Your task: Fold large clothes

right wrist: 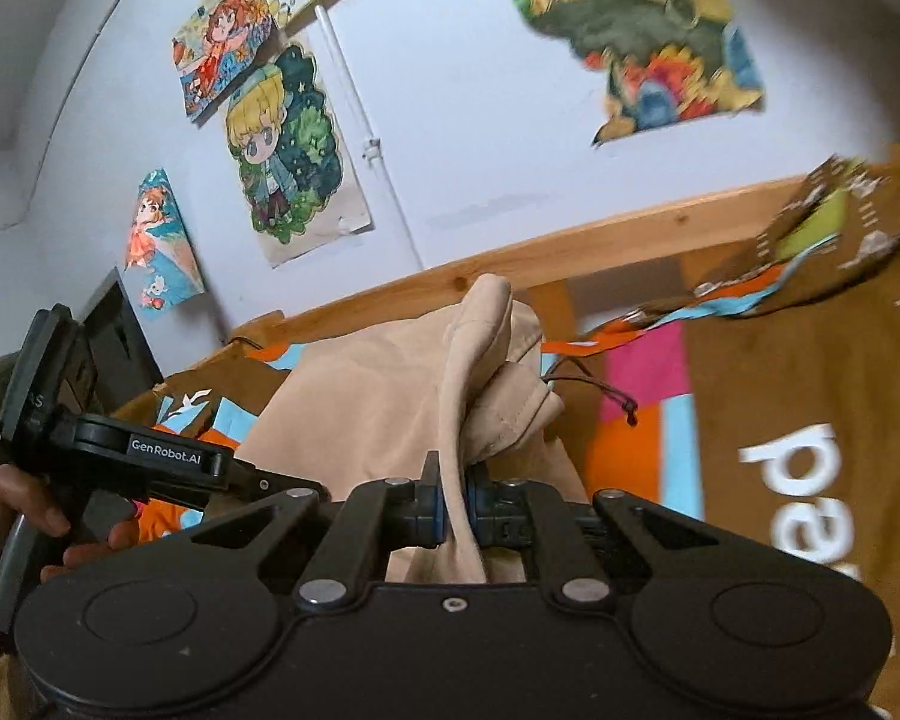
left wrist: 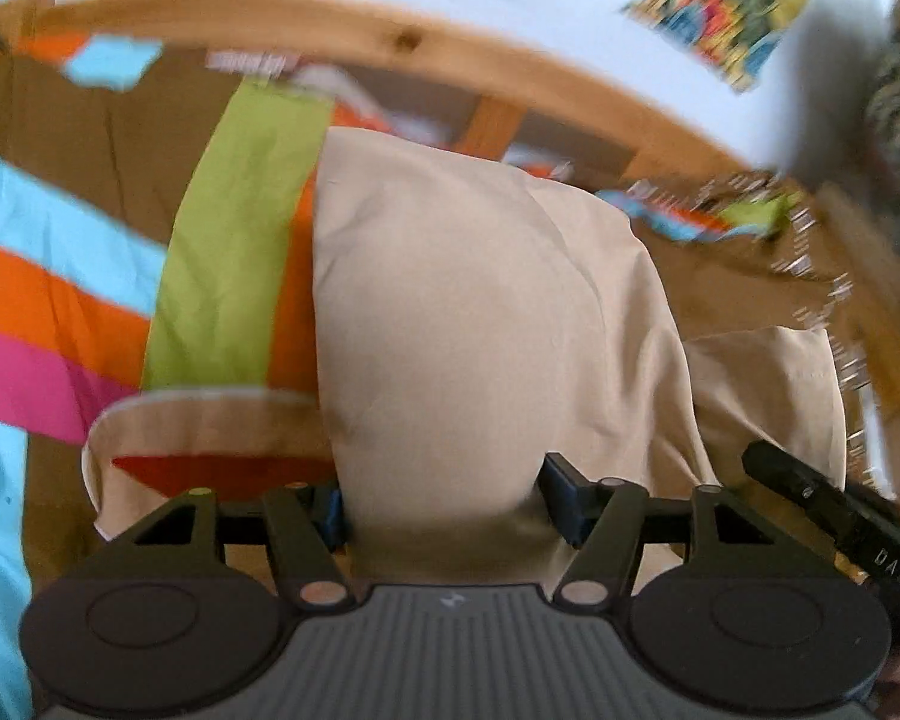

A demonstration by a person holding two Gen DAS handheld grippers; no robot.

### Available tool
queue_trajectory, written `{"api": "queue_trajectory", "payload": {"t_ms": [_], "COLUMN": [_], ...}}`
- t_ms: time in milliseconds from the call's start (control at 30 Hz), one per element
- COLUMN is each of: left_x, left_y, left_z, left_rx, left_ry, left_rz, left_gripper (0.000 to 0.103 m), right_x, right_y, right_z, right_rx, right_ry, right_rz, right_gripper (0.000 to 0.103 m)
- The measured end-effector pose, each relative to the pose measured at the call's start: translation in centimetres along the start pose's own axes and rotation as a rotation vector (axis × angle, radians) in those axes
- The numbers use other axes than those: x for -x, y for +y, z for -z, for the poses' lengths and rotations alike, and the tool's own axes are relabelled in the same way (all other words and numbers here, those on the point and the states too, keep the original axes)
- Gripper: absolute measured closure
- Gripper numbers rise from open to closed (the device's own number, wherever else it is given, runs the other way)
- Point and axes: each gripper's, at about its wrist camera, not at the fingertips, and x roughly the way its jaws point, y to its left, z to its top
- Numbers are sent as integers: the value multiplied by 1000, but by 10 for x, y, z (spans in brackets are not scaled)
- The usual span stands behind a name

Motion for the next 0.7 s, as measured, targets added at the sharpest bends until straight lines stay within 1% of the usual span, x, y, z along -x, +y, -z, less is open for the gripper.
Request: {"api": "queue_trajectory", "payload": {"t_ms": [33,67,100,133,167,200,233,300,367,433,467,500,567,700], "left_x": [-12,-16,-20,-20,-19,-18,-17,-14,-11,-7,-3,1,9,38], "left_y": [5,12,17,20,22,22,21,17,13,9,6,3,-3,-15], "left_z": [5,12,19,24,27,27,28,28,30,34,38,43,52,71], "left_rx": [-3,0,11,23,33,40,45,52,55,67,80,93,112,129], "left_ry": [23,30,13,-13,-27,-30,-32,-40,-43,-54,-65,-76,-89,-136], "left_rz": [-24,-37,-38,-27,-18,-16,-20,-47,-80,-100,-105,-108,-119,-103], "left_gripper": [35,31,28,28,27,26,25,20,13,6,2,2,1,1], "right_x": [-12,-24,-36,-47,-55,-61,-63,-59,-53,-44,-38,-30,-16,13], "right_y": [-2,-5,-10,-16,-21,-28,-34,-46,-57,-60,-59,-58,-55,-39], "right_z": [2,6,10,16,23,30,36,43,45,46,45,47,47,42], "right_rx": [1,1,-2,-8,-10,-16,-23,-47,-77,-91,-91,-87,-74,-36], "right_ry": [7,23,53,91,125,152,158,160,165,161,149,138,112,92], "right_rz": [-1,2,12,26,44,78,106,152,170,180,182,180,179,180], "right_gripper": [96,96,95,94,89,80,77,71,70,63,54,41,29,21]}}
